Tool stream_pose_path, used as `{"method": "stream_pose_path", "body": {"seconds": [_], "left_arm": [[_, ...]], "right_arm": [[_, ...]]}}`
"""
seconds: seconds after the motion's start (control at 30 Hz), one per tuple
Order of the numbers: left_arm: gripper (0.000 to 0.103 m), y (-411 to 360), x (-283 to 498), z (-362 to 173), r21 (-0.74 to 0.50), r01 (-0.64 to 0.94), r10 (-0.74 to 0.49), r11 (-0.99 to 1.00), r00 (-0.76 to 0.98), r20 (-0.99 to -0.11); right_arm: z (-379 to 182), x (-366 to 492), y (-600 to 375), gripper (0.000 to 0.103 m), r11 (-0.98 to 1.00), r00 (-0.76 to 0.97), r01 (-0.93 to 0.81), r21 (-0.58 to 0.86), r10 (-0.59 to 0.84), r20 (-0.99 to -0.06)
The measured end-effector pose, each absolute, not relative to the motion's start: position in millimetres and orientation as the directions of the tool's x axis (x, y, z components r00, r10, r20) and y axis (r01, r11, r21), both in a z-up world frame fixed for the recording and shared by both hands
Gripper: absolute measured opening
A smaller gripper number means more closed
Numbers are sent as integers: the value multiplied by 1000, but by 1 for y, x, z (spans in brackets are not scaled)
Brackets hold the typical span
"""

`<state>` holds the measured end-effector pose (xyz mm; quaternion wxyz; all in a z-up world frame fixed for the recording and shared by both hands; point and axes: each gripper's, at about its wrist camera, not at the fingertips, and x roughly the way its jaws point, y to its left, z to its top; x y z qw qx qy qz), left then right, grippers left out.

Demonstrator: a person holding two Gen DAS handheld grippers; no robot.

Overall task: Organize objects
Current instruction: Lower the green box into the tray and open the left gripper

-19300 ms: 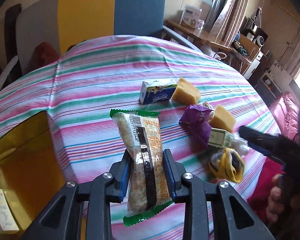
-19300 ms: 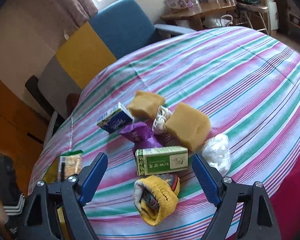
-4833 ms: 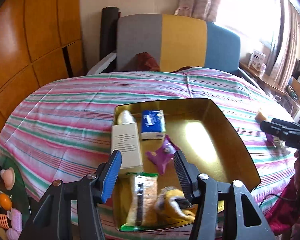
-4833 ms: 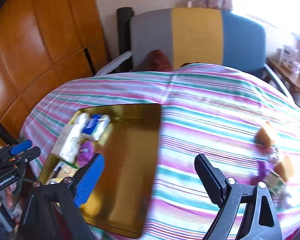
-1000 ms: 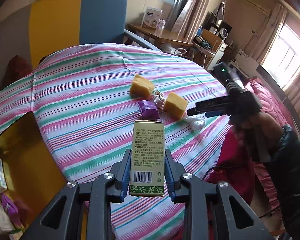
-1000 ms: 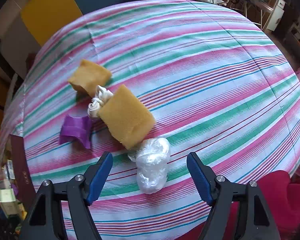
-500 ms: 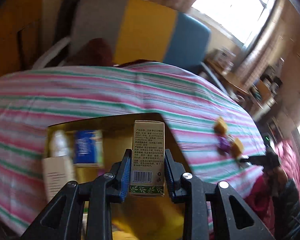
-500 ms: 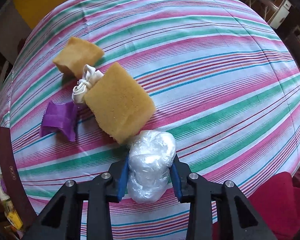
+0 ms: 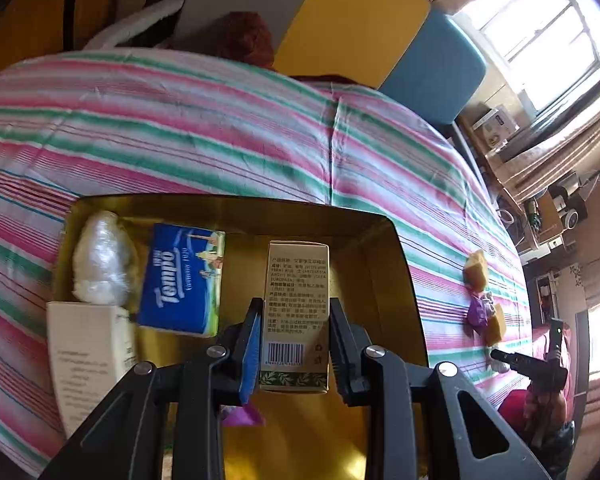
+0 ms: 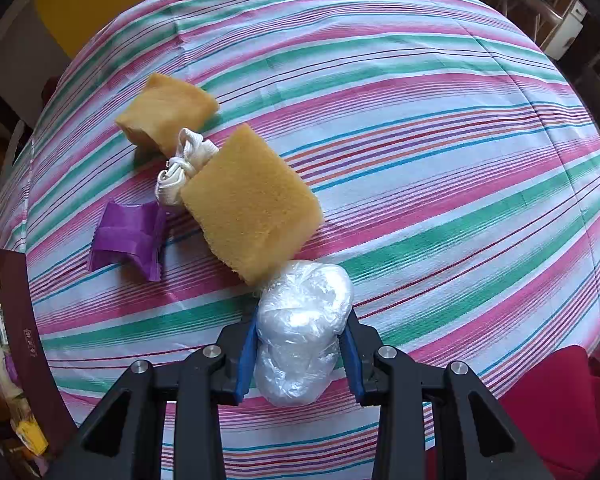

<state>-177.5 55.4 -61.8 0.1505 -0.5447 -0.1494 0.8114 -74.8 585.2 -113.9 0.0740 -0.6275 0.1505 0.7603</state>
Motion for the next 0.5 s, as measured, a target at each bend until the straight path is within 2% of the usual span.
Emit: {"method": "stream_pose_path", "body": {"seconds": [0.33, 0.5], "left_arm": [[30, 70, -211, -97, -215, -36, 214, -976, -353, -911], [41, 66, -209, -98, -179, -61, 189, -982, -367, -911]], "right_arm": [[-112, -69, 602, 37, -944, -215, -289, 156, -95, -972], [-111, -66, 613, 37, -944, -216, -287, 163, -102, -971]]}}
